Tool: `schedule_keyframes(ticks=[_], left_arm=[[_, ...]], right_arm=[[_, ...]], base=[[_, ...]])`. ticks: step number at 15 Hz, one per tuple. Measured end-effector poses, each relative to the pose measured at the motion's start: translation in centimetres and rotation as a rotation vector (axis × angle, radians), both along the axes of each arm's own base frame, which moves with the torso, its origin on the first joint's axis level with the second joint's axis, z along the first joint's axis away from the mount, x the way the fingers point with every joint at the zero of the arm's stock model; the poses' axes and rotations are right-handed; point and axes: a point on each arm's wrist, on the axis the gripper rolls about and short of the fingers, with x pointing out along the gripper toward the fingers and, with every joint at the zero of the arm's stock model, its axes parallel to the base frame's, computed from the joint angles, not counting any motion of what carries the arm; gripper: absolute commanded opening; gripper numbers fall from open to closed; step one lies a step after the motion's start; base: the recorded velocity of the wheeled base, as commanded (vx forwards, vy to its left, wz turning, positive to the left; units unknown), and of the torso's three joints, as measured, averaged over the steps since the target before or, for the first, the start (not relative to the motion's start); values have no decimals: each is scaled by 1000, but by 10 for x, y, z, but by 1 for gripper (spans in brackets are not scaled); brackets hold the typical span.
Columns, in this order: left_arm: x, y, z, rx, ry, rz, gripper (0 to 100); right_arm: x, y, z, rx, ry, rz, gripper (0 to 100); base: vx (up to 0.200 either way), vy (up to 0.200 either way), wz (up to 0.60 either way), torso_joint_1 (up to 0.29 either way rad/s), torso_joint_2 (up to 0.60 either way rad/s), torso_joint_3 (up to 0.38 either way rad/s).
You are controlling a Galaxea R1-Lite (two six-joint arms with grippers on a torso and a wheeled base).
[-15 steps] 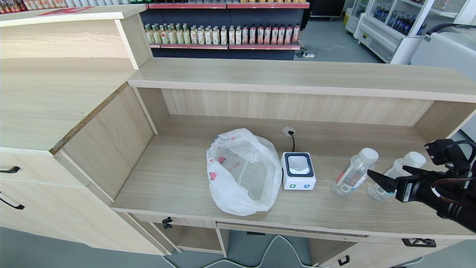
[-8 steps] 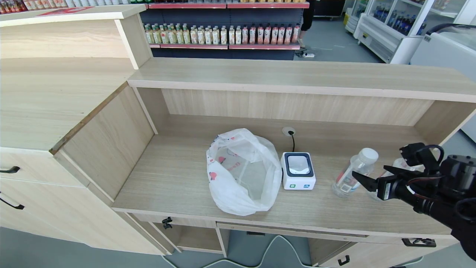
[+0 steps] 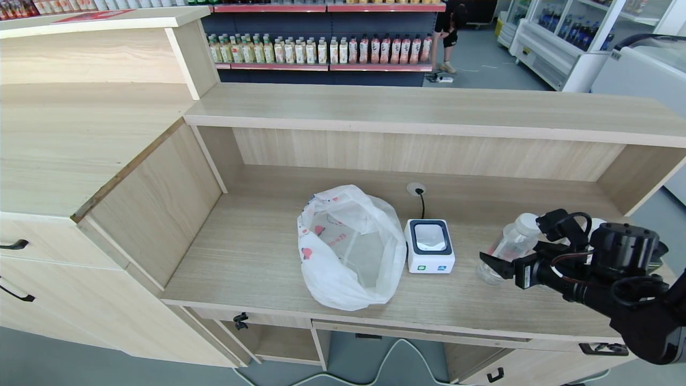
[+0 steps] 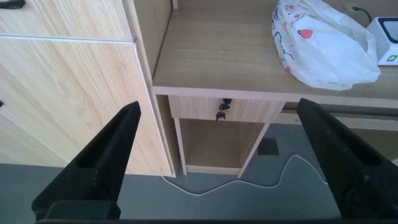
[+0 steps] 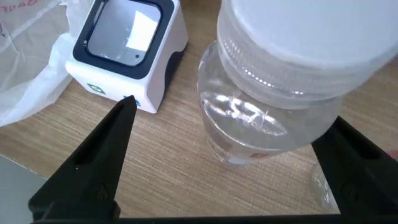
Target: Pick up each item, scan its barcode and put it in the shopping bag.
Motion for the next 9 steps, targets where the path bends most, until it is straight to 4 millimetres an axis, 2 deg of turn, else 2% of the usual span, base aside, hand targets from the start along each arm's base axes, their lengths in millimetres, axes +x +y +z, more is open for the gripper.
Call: schedule_keyframes(ticks=[9], left_arm=[[0, 0, 0, 0, 0, 1, 100]], right_arm=[[21, 10, -16, -21, -24, 50, 100]], base=[[0, 0, 0, 0, 0, 0]])
